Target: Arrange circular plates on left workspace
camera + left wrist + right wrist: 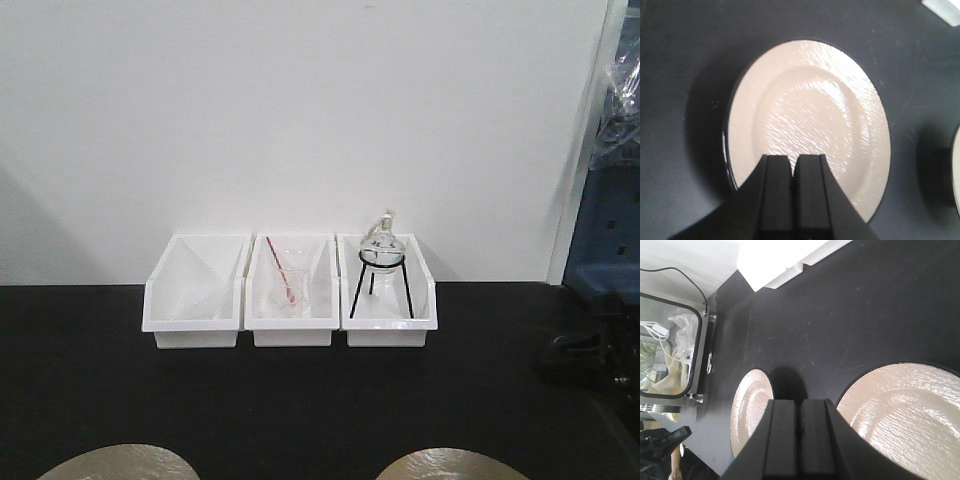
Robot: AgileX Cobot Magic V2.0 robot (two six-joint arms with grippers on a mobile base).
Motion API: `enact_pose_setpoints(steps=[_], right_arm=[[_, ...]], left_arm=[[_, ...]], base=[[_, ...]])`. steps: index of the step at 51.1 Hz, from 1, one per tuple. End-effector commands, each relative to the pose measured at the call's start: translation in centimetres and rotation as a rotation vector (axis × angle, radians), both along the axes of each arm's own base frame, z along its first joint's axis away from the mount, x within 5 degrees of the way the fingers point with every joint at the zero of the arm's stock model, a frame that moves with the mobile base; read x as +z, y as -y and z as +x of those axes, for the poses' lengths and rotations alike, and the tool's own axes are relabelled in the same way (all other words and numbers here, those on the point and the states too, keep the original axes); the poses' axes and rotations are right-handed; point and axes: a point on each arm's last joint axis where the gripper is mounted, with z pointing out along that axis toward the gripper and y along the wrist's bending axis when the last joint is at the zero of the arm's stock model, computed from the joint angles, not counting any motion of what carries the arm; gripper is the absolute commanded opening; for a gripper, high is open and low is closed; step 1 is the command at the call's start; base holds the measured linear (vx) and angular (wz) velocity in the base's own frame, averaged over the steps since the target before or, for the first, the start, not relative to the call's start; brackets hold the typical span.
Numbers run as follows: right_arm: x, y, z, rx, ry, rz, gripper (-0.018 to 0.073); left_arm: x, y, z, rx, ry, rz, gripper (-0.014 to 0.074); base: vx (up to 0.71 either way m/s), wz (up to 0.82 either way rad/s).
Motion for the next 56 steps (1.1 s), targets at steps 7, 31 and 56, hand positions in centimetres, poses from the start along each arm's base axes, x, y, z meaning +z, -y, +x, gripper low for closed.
enact_pose_setpoints(steps=[7,31,56], right_arm=[[2.6,-0.3,-0.4,0.006,0.091,0.04,-0.0001],[2.6,-0.3,-0.4,0.007,0.093,0.038,-0.0001],[2.6,-0.3,-0.4,0.012,0.095,0.038,-0.0001]], left_arm=[[-0.3,-0.7,1.4,0.041,0.008,-0.04,0.0322],[-8.7,-2.1,5.3,0.012,-0.155,-0.29,0.0446],[-10.8,2.4,7.1,-0.14,-0.192,-0.379,-0.001]], base=[[0.0,0.0],[0.0,0.0],[0.0,0.0]])
